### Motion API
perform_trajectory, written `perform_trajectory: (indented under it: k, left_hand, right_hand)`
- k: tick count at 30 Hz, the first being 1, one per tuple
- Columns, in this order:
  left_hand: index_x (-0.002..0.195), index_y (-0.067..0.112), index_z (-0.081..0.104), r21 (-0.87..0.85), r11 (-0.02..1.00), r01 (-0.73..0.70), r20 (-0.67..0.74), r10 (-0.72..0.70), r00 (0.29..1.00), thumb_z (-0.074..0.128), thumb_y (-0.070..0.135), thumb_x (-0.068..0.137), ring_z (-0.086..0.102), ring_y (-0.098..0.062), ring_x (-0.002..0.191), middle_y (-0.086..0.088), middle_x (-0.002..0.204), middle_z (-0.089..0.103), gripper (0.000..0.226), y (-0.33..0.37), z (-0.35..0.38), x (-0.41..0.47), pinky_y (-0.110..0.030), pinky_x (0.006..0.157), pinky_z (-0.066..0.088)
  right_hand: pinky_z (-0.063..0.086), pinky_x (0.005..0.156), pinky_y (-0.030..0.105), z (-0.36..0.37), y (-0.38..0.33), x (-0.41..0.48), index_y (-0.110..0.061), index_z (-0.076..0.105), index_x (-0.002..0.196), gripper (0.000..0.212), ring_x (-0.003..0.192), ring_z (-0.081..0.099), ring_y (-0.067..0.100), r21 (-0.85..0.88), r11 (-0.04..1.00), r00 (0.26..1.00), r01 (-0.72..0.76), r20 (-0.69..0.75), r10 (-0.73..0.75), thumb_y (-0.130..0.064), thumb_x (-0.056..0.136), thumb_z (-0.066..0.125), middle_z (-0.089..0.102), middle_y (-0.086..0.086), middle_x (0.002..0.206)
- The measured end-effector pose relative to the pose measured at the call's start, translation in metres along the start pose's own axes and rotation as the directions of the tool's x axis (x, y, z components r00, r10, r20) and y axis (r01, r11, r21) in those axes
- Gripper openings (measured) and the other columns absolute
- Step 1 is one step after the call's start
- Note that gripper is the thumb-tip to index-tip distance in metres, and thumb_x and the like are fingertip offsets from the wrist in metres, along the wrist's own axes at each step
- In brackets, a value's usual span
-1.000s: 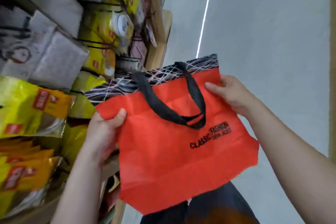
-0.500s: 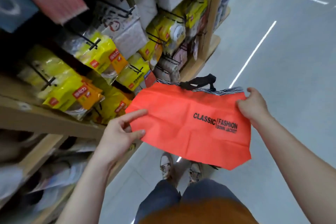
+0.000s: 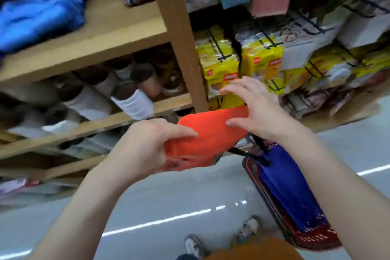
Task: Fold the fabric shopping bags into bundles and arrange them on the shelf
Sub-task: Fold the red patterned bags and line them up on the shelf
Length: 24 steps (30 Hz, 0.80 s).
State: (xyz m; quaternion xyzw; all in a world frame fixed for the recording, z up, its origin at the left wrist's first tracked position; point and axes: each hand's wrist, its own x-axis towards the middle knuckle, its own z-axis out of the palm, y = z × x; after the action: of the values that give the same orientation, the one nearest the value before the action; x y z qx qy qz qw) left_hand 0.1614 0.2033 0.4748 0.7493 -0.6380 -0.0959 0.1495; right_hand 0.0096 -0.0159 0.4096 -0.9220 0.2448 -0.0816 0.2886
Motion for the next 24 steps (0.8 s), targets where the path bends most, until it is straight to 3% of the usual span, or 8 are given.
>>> perform_trajectory:
  k: [2, 5, 11, 14, 16, 18, 21, 24]
  left_hand:
    - [0.1, 0.03, 0.076, 0.054, 0.995, 0.086, -0.116, -0.08, 0.99, 0.066, 0.005, 0.057, 0.059, -0.012, 0.073, 0.01, 0.078, 0.065, 0.051, -0.025, -0.018, -0.041, -0.018, 0.064, 0.042]
    - [0.094, 0.019, 0.079, 0.044, 0.967, 0.249, -0.282, -0.227, 0.932, 0.045, -0.003, 0.047, 0.054, -0.009, 0.077, 0.008, 0.078, 0.063, 0.062, -0.055, -0.045, -0.108, -0.013, 0.069, 0.041]
    - [0.091, 0.017, 0.079, -0.027, 0.882, 0.47, -0.465, -0.427, 0.775, 0.037, 0.009, 0.055, 0.055, -0.009, 0.078, 0.009, 0.076, 0.061, 0.056, -0.101, -0.086, -0.241, -0.025, 0.073, 0.046]
    - [0.09, 0.018, 0.078, 0.142, 0.79, 0.597, -0.527, -0.45, 0.721, 0.037, 0.005, 0.063, 0.058, -0.023, 0.093, -0.003, 0.093, 0.068, 0.051, -0.129, -0.105, -0.301, -0.038, 0.084, 0.051]
    - [0.088, 0.016, 0.077, 0.206, 0.734, 0.647, -0.582, -0.44, 0.684, 0.044, 0.003, 0.069, 0.056, -0.029, 0.104, -0.008, 0.107, 0.066, 0.04, -0.14, -0.114, -0.329, -0.042, 0.092, 0.049]
    - [0.086, 0.014, 0.071, 0.168, 0.787, 0.594, -0.592, -0.401, 0.698, 0.056, 0.007, 0.078, 0.056, -0.026, 0.108, -0.007, 0.111, 0.063, 0.019, -0.138, -0.118, -0.336, -0.036, 0.096, 0.045]
    - [0.088, 0.016, 0.055, 0.117, 0.839, 0.531, -0.549, -0.391, 0.739, 0.056, 0.014, 0.082, 0.059, -0.025, 0.089, -0.001, 0.093, 0.062, 0.006, -0.137, -0.112, -0.336, -0.039, 0.078, 0.048]
    - [0.091, 0.025, 0.045, -0.187, 0.821, 0.539, -0.629, -0.522, 0.577, 0.048, 0.019, 0.095, 0.061, -0.021, 0.071, 0.0, 0.08, 0.066, 0.008, -0.144, -0.119, -0.346, -0.042, 0.063, 0.049]
  right_hand:
    - [0.041, 0.099, 0.05, 0.018, -0.031, 0.016, -0.04, 0.062, 0.092, 0.017, 0.116, 0.054, 0.019, 0.013, 0.999, 0.998, 0.029, 0.064, -0.03, -0.04, 0.081, 0.075, 0.064, -0.011, 0.113]
    - [0.051, 0.084, 0.042, 0.054, -0.086, 0.024, -0.029, 0.067, 0.079, 0.009, 0.089, 0.062, 0.014, 0.095, 0.99, 0.975, 0.108, 0.186, -0.124, -0.029, 0.084, 0.074, 0.068, -0.01, 0.087]
    - [0.052, 0.083, 0.035, 0.125, -0.214, 0.026, -0.029, 0.07, 0.092, 0.003, 0.086, 0.062, 0.007, 0.184, 0.954, 0.896, 0.238, 0.338, -0.288, -0.03, 0.089, 0.07, 0.069, -0.013, 0.089]
    - [0.045, 0.077, 0.032, 0.15, -0.279, 0.028, -0.03, 0.07, 0.097, 0.008, 0.089, 0.06, 0.014, 0.037, 0.91, 0.885, 0.414, 0.217, -0.411, -0.029, 0.093, 0.064, 0.069, -0.009, 0.094]
    - [0.047, 0.078, 0.035, 0.159, -0.327, 0.031, -0.028, 0.071, 0.103, 0.014, 0.096, 0.062, 0.025, -0.089, 0.827, 0.827, 0.556, 0.162, -0.538, -0.026, 0.092, 0.062, 0.07, -0.002, 0.098]
    - [0.048, 0.074, 0.035, 0.166, -0.373, 0.032, -0.03, 0.071, 0.107, 0.023, 0.098, 0.063, 0.032, -0.213, 0.707, 0.738, 0.674, 0.145, -0.659, -0.022, 0.088, 0.061, 0.071, 0.001, 0.099]
    - [0.045, 0.066, 0.034, 0.172, -0.434, 0.032, -0.025, 0.074, 0.096, 0.022, 0.086, 0.066, 0.035, -0.234, 0.554, 0.592, 0.799, 0.142, -0.794, -0.014, 0.079, 0.065, 0.072, 0.005, 0.088]
    - [0.045, 0.067, 0.036, 0.175, -0.476, 0.038, -0.024, 0.073, 0.094, 0.017, 0.088, 0.064, 0.035, -0.227, 0.519, 0.555, 0.824, 0.141, -0.82, -0.018, 0.081, 0.065, 0.072, 0.005, 0.088]
